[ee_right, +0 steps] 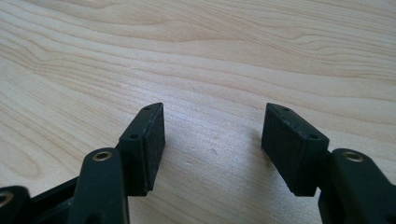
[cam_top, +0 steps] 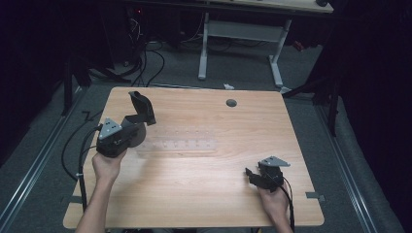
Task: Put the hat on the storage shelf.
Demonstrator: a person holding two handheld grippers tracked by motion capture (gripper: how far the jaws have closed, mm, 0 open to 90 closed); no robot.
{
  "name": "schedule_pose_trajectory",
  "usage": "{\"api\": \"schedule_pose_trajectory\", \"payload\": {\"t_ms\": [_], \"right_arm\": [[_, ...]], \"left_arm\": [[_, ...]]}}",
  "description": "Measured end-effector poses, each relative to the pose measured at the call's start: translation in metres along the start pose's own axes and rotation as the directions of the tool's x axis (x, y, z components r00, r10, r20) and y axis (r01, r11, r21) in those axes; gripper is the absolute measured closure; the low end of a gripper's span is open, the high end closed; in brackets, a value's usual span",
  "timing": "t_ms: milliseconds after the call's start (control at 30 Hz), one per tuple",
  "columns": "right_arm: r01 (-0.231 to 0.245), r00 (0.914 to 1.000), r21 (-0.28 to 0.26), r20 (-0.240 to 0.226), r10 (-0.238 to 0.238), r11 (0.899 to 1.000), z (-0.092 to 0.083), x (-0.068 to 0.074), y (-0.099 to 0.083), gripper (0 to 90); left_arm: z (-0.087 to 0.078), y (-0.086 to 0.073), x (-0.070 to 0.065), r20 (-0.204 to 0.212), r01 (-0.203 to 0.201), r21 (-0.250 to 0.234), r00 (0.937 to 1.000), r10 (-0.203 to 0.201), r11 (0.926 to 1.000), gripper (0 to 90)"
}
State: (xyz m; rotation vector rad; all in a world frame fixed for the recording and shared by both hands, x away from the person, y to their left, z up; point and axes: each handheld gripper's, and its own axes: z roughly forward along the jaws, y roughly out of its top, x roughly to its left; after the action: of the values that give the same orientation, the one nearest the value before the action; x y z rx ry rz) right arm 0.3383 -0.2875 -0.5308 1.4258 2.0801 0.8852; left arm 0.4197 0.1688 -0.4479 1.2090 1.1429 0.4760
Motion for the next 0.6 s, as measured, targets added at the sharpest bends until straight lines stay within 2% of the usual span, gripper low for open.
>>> {"api": "schedule_pose_trajectory", "payload": {"t_ms": [600], "right_arm": [[0.001, 1.0, 0.0, -0.001, -0.001, 1.0, 0.0, 0.0, 0.0, 39.8]], "left_arm": [[0.008, -0.019, 0.006, -0.031, 0.008, 0.027, 0.9995, -0.007, 0.9996, 85.7]]}}
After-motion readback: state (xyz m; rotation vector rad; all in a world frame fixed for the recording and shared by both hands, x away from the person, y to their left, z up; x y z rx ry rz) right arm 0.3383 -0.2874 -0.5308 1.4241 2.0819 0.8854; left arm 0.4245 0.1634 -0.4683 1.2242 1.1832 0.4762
